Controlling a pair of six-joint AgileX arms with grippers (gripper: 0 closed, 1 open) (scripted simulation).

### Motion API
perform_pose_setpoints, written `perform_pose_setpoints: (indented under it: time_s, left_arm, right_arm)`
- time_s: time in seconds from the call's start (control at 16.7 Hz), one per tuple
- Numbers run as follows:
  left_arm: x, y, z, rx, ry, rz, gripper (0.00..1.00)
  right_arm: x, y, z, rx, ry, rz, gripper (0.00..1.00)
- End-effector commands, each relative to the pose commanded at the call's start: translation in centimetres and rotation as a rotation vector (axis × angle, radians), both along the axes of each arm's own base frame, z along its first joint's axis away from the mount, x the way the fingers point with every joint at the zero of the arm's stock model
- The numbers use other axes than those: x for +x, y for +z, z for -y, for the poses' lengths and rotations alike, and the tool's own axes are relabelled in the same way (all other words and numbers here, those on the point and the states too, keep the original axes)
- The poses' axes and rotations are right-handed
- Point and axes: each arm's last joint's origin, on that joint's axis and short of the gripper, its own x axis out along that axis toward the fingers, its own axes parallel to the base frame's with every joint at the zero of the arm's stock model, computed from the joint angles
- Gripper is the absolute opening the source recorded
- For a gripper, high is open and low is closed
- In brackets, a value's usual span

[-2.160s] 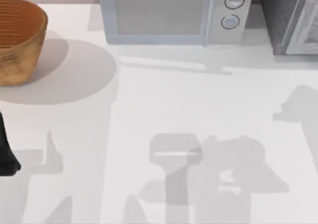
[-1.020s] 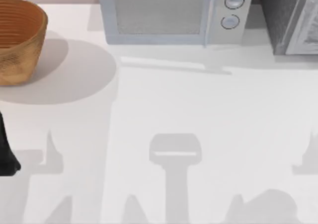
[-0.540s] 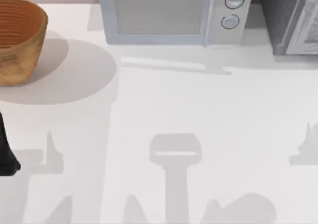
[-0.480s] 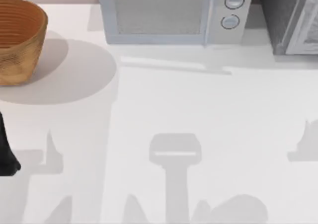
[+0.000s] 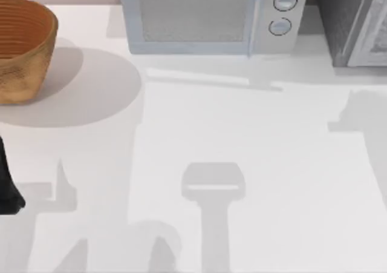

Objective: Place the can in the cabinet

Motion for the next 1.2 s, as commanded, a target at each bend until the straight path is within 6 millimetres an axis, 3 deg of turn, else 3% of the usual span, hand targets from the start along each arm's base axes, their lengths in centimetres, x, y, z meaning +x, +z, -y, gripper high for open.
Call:
perform_pose_setpoints:
  time_s: [0.3,0.54,0.78,1.2]
  left_arm:
    - [0.0,0.0,0.0,0.000,0.000,0.000,1.00]
    - [0.0,0.0,0.0,0.000,0.000,0.000,1.00]
    - [0.0,0.0,0.0,0.000,0.000,0.000,1.00]
    - [0.0,0.0,0.0,0.000,0.000,0.000,1.00]
  right_arm:
    - [5.3,8.2,-1.5,-0.001,-0.002,0.006,0.00]
    - [8.6,12.1,-2.7,0.003,0.001,0.027,0.00]
    - [10.1,13.5,-3.4,0.006,0.004,0.039,0.00]
    - [10.2,13.6,-3.3,0.009,0.002,0.042,0.00]
